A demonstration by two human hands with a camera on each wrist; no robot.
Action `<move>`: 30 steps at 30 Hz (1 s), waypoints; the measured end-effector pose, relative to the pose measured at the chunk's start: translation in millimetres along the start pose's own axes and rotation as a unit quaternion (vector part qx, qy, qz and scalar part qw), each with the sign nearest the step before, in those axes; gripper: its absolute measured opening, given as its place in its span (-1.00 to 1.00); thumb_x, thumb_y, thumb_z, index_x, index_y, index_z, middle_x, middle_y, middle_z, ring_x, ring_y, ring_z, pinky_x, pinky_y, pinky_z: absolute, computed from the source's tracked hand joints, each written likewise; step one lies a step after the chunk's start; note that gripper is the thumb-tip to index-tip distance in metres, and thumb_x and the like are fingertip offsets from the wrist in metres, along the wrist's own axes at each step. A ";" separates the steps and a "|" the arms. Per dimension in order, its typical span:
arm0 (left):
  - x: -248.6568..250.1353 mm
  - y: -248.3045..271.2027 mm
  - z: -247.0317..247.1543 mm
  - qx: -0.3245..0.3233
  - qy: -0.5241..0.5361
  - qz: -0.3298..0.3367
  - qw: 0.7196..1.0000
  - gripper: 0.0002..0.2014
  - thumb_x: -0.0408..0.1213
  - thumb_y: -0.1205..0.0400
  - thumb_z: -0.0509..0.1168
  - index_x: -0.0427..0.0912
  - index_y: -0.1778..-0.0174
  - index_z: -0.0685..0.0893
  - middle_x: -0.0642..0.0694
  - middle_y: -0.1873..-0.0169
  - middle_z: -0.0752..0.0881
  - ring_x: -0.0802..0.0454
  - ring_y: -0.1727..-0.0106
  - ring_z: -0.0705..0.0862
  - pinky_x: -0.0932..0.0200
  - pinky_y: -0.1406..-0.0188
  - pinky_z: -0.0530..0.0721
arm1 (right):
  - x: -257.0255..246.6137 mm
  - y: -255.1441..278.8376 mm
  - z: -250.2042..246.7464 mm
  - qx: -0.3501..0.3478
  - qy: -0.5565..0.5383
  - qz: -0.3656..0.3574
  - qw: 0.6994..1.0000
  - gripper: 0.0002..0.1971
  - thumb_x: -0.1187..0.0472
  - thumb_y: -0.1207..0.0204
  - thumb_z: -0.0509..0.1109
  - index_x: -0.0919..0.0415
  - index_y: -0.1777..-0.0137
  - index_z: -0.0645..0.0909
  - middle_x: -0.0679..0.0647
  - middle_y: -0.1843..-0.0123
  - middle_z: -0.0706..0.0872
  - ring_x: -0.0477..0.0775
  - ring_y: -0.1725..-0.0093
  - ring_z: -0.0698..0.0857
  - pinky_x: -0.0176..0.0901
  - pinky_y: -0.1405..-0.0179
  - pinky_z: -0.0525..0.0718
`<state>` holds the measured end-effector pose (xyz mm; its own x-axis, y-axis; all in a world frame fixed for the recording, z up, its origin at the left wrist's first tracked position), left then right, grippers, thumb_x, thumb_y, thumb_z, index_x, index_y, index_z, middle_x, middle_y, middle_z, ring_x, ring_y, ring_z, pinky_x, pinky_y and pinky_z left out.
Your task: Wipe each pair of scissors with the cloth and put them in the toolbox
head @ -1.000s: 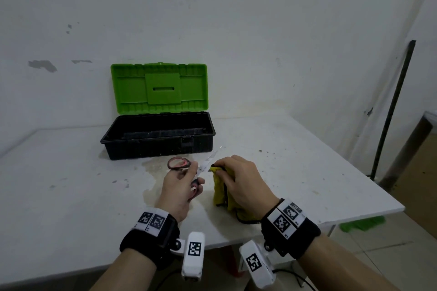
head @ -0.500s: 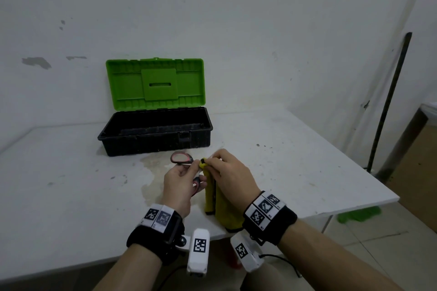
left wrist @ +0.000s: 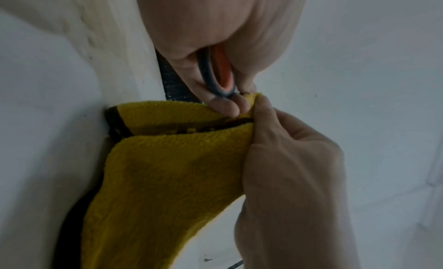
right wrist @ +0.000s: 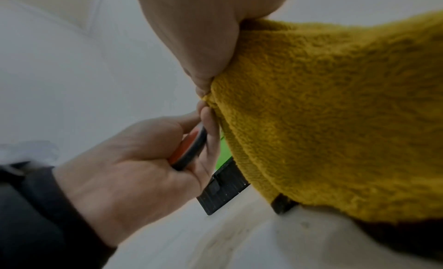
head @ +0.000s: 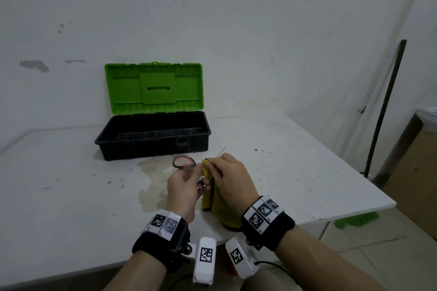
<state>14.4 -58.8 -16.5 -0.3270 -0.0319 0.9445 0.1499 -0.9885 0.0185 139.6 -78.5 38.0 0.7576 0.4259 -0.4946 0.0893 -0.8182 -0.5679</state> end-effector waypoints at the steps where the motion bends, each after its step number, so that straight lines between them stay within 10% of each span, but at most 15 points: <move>1: 0.0 0.6 -0.2 -0.001 -0.001 -0.001 1.000 -0.83 -0.32 -0.72 0.34 -0.37 0.08 0.71 -0.18 0.45 0.67 -0.04 0.44 0.65 0.12 0.46 0.71 | 0.6 -0.1 0.3 0.002 0.007 -0.005 1.000 -0.77 0.07 -0.69 0.30 0.13 -0.08 0.75 0.04 0.08 0.65 0.04 0.11 0.66 0.00 0.09 0.68; 14: -2.7 3.3 -2.4 0.010 -0.011 -0.005 1.000 -0.80 -0.29 -0.73 0.33 -0.38 0.09 0.71 -0.17 0.42 0.70 0.02 0.47 0.68 0.12 0.45 0.72 | 1.6 -6.1 -10.3 -0.005 -0.076 -0.005 0.997 -0.88 0.15 -0.69 0.29 0.05 -0.14 0.63 0.00 0.24 0.72 -0.08 0.27 0.64 -0.14 0.18 0.66; 20: 2.4 4.6 -0.9 0.013 -0.008 0.003 1.000 -0.82 -0.29 -0.72 0.35 -0.37 0.06 0.73 -0.25 0.38 0.72 0.01 0.45 0.69 0.08 0.40 0.76 | 4.3 0.3 -3.7 0.015 0.061 -0.036 0.997 -0.65 -0.07 -0.68 0.21 0.13 -0.11 0.73 0.05 -0.11 0.59 0.04 -0.09 0.57 -0.12 0.00 0.64; 30: 2.2 5.8 0.0 0.022 -0.018 0.015 0.999 -0.77 -0.25 -0.72 0.35 -0.37 0.10 0.74 -0.19 0.47 0.71 0.02 0.48 0.67 0.06 0.38 0.74 | -2.8 8.4 -2.0 0.046 0.005 -0.065 0.997 -0.72 0.07 -0.66 0.26 0.20 -0.16 0.71 0.11 0.01 0.67 0.09 -0.01 0.63 -0.09 0.02 0.64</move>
<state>14.6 -64.7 -14.3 -0.2882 -0.0560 0.9559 0.2014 -0.9795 0.0034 139.5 -87.4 35.9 0.7492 0.5229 -0.4065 0.1282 -0.7167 -0.6856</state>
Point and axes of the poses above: each hand's wrist, its own y-axis away from the middle knuckle, its own z-axis out of the palm, x = y × z, the point moved 6 cm from there along -y, towards the middle knuckle
